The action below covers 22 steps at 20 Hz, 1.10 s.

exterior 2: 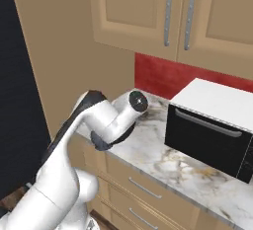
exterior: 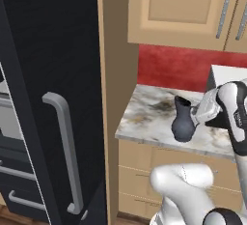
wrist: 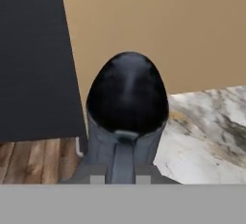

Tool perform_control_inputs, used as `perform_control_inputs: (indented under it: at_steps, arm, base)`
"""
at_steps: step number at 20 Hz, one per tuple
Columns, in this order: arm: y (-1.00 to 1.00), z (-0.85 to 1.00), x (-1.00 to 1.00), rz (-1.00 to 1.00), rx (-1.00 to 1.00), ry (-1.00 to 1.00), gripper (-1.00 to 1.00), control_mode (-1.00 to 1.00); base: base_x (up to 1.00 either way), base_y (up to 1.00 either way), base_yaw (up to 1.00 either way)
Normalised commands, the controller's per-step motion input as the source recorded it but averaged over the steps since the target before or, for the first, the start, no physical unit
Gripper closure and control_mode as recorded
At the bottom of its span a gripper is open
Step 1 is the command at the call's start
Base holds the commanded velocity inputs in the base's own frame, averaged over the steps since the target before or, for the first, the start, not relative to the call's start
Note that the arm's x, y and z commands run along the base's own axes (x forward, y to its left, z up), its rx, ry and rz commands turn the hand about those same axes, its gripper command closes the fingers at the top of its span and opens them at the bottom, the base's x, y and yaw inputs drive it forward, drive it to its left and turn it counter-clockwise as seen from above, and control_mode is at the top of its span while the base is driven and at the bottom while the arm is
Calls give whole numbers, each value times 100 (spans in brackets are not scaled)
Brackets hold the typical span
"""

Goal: Move the fish and carrot from the second highest shelf to the top shelf to make space. Then, place the pitcher from the counter on the cleared second highest shelf.

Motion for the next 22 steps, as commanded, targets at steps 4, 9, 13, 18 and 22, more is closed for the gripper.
perform_control_inputs:
  at_steps: [4,9,13,18,22]
  arm:
    - [90,21,-78,-45,-1,-9,100,-100]
    - [77,45,-54,-49,0,-8,100,-100]
    - [44,80,-29,-38,0,0,100,-100]
    - [7,41,-18,-19,-1,-1,100,-100]
    - [-13,0,-2,-3,-1,-7,100,-100]
  base:
    - [0,0,0]
    - [0,0,0]
    - [0,0,0]
    - [0,0,0]
    - [0,0,0]
